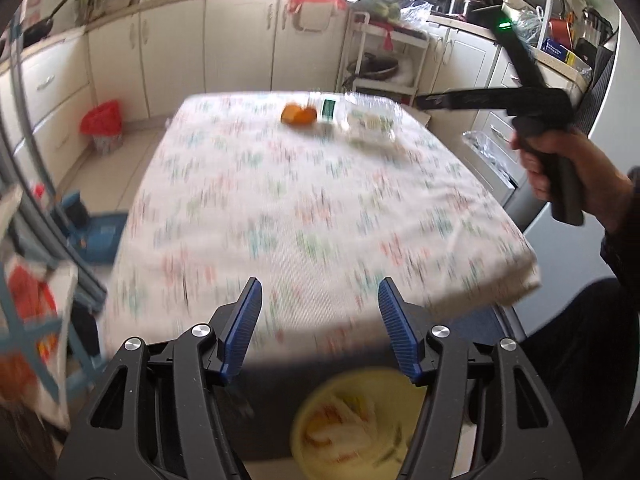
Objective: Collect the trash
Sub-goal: 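Move both open grippers to the water bottle and small orange peel, then grasp the small orange peel with left gripper while right grasps the water bottle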
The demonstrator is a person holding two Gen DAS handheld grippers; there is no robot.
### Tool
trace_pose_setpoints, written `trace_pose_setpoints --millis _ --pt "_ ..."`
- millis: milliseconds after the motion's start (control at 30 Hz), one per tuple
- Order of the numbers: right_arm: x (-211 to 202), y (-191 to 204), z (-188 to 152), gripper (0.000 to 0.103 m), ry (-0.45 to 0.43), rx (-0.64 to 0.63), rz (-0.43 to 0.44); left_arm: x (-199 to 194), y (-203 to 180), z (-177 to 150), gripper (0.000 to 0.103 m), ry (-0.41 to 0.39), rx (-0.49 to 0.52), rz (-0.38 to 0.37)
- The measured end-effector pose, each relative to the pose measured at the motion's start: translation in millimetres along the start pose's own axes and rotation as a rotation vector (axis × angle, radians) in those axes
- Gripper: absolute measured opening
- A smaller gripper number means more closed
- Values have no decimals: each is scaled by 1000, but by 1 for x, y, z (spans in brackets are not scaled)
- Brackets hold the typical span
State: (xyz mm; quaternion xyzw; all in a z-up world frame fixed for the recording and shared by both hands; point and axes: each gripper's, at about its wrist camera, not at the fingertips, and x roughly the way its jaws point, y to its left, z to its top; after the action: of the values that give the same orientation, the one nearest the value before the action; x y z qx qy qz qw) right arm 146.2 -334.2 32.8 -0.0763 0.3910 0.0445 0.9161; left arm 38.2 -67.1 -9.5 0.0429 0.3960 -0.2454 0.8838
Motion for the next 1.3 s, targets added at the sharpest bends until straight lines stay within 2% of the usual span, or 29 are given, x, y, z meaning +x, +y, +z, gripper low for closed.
trace_pose_setpoints --millis 133,267,367,533,667,767,833,900,967,1167,1233,1300 --pt "48 -13 24 68 50 -58 -40 40 4 57 58 -14 115 -18" --pt "81 -26 31 68 80 -62 -39 96 12 115 58 0 196 -27" --pt "93 -30 31 68 79 -55 -19 145 23 153 58 31 214 -47" --pt "100 -28 30 69 40 -88 -8 203 27 193 58 58 271 -103" --pt "101 -28 35 69 35 -95 30 232 16 205 58 91 348 -152" --pt "101 -26 37 69 33 -105 40 253 7 211 57 123 385 -139" --pt "103 -26 38 69 36 -95 51 263 4 213 51 143 384 -144" --pt "105 -26 39 69 36 -100 46 271 1 214 36 166 397 -132" --pt "106 -26 39 69 35 -106 30 276 1 213 28 186 409 -133" --pt "111 -33 37 69 27 -86 14 275 18 215 26 189 376 -121" --pt "111 -36 37 68 23 -76 26 275 22 216 20 184 360 -117" --pt "109 -34 37 56 19 -79 47 274 25 216 10 186 345 -105"
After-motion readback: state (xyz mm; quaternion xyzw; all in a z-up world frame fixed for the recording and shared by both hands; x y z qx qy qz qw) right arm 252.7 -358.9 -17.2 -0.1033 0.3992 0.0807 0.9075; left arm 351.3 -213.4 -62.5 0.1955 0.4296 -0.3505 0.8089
